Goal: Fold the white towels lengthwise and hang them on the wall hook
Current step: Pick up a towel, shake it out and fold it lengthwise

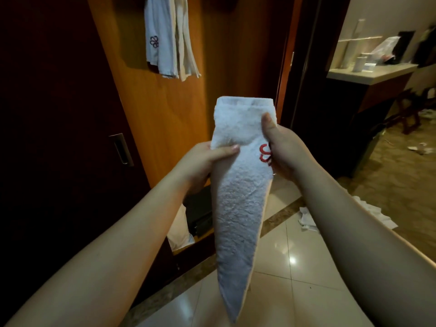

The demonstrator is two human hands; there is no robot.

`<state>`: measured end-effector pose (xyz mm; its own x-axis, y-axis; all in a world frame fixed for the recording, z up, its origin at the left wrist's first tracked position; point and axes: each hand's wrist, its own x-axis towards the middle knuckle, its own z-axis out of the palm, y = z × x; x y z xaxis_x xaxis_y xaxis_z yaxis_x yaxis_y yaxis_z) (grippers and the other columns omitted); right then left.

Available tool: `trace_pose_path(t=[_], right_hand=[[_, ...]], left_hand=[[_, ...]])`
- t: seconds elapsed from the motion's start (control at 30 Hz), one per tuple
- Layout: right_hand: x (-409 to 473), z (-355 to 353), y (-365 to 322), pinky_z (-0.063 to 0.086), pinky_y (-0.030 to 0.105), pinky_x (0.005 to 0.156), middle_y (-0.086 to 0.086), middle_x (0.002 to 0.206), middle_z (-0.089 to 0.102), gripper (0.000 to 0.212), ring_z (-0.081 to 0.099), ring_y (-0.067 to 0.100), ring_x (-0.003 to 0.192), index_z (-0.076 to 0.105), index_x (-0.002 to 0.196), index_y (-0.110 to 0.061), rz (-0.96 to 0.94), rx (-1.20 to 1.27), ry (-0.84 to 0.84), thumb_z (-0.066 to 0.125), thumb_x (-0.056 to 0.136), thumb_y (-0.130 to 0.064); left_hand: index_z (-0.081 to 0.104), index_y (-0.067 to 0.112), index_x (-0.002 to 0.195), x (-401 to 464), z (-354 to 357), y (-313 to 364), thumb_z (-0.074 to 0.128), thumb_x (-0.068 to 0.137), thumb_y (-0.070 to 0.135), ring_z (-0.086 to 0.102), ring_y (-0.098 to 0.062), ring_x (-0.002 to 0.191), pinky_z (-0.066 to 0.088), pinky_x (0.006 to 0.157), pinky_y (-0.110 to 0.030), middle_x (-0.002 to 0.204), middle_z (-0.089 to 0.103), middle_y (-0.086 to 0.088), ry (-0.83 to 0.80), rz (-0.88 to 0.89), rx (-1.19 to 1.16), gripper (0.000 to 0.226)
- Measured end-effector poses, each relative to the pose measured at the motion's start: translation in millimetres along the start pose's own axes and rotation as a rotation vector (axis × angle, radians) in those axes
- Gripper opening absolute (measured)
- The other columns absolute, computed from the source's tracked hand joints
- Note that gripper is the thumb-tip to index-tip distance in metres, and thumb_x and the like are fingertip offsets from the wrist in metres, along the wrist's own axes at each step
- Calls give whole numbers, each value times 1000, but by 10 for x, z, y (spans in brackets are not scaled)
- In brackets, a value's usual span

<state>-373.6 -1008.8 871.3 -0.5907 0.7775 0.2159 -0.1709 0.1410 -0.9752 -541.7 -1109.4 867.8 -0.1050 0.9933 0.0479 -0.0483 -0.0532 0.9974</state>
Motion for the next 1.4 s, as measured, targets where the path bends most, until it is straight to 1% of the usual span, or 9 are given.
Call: trace_pose_path(t=[0.1,0.2,0.33,0.7,0.93,1.1,1.2,1.33,1.4], right_hand=[[107,-80,125,50,46,106,10,123,72,67,67,27,118,70,123,-14,120,291,-77,67,80,-65],[31,-195,464,57,38,93,3,119,74,63,68,19,116,79,112,-24,246,483,-262,77,68,-68],[-186,-249,917,57,33,88,6,120,74,64,69,22,115,80,109,-23,387,196,-358,94,56,-56],[-186,-319,1020,56,43,92,6,112,76,64,72,27,105,79,101,-30,287,-109,-209,90,52,-69],[-208,-306,751,56,21,81,-3,112,76,78,72,15,105,64,118,-18,411,-128,-375,88,60,-63],[-205,-324,678,57,26,86,4,115,75,61,71,19,110,80,107,-22,419,102,-361,92,59,-57],[-178,-289,613,57,32,88,9,119,74,67,69,23,114,81,107,-19,392,229,-298,94,54,-58],[-124,-253,386,60,35,80,13,120,73,86,70,25,112,66,125,-8,351,453,-132,98,53,-42],[-95,-226,284,61,35,77,11,115,75,63,72,23,108,61,127,-10,311,468,-58,85,73,-32]], left_hand=[[69,10,111,63,21,132,71,89,29,74,-25,98,60,76,-33,107,76,-9,11,-78,-109,29],[67,10,111,155,58,294,69,92,30,75,-26,91,61,70,-37,100,78,-9,85,-152,-199,28],[65,7,118,272,28,485,70,92,27,75,-30,94,59,81,-43,102,77,-12,215,-190,-262,33],[56,5,118,581,-235,615,70,92,16,74,-36,93,55,93,-56,102,76,-18,333,-246,-328,31],[49,11,138,746,-217,617,69,93,14,71,-38,102,55,92,-56,115,72,-19,304,-306,-379,50],[58,1,122,877,-157,568,59,101,20,74,-31,96,60,85,-45,109,74,-18,337,-276,-372,28],[63,3,109,883,-152,458,41,106,43,73,-27,92,61,71,-37,106,71,-14,203,-252,-307,46],[55,11,124,820,-157,217,36,100,62,61,-30,110,49,86,-43,120,64,-13,80,-352,7,60],[59,13,106,796,-125,111,37,100,62,64,-24,95,49,91,-43,102,69,-6,159,-299,92,54]])
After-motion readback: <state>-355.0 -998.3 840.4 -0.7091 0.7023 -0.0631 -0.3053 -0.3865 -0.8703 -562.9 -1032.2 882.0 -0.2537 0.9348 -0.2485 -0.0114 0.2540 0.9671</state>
